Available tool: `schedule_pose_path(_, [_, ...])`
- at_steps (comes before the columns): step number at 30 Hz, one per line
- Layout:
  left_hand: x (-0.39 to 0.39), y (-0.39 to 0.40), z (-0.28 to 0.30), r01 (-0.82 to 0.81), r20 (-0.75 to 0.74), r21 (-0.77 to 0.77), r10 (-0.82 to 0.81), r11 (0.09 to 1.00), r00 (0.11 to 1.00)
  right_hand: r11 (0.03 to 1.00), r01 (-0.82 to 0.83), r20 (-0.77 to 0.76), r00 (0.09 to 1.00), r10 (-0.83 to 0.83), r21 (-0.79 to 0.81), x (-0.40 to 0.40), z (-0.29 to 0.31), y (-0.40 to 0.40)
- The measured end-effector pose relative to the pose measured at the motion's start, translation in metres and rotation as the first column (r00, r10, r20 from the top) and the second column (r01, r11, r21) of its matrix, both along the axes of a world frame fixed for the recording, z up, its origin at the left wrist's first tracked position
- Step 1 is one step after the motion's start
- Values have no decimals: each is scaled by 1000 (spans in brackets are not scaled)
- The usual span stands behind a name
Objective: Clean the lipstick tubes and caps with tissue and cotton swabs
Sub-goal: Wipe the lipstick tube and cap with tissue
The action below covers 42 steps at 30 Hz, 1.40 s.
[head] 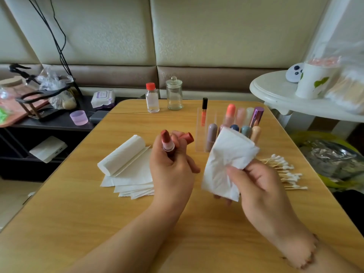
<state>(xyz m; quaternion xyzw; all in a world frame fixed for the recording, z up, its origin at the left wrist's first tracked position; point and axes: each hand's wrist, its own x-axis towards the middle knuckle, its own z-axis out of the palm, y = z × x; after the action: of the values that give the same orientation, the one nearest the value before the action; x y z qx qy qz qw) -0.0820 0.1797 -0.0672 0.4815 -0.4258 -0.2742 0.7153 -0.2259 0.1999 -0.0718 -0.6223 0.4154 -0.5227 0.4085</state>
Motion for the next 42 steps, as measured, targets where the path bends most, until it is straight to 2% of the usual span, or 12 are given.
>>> schedule_pose_path(4, [0, 1, -2, 26, 18, -34, -25, 999, 1000, 990, -136, -88, 987, 133, -25, 5, 1, 9])
schedule_pose_path(7, [1, 1, 0, 68, -53, -53, -70, 996, 996, 983, -184, 10, 983, 184, -24, 5, 1, 9])
schedule_pose_path(10, [1, 4, 6, 129, -126, -1, -128, 992, 984, 983, -178, 17, 984, 179, -46, -2, 0, 6])
schedule_pose_path(15, [-2, 6, 5, 179, -92, 1, -178, 984, 980, 937, -160, -355, 934, 42, -310, -5, 4, 6])
schedule_pose_path(18, [-6, 7, 2, 135, -18, -31, -135, 990, 991, 875, -189, -456, 889, -41, -447, 3, -2, 7])
schedule_pose_path(20, [-8, 7, -1, 105, 9, -61, -105, 993, 994, 896, -162, -418, 908, -29, -414, 5, -4, 11])
schedule_pose_path(23, [-7, 6, -3, 84, -23, -115, -87, 990, 996, 977, -199, -131, 973, 189, -71, 6, 5, 16])
schedule_pose_path(25, [-6, 6, -3, 74, -19, -170, -78, 983, 997, 969, -249, -61, 967, 248, 0, 6, 7, 16])
schedule_pose_path(32, [-7, 10, 1, 116, -69, -155, -128, 981, 989, 976, -146, -46, 989, 140, -164, 5, -1, 7])
schedule_pose_path(37, [-7, 9, -2, 168, -124, -108, -181, 980, 976, 905, -146, -272, 962, 35, -400, 3, -3, 3])
schedule_pose_path(39, [-7, 8, -4, 165, -96, -82, -173, 983, 980, 889, -186, -325, 945, 45, -418, 2, -3, 5])
schedule_pose_path(42, [-7, 5, -6, 127, -55, -92, -133, 988, 990, 919, -231, -259, 954, 150, -319, -1, 0, 10])
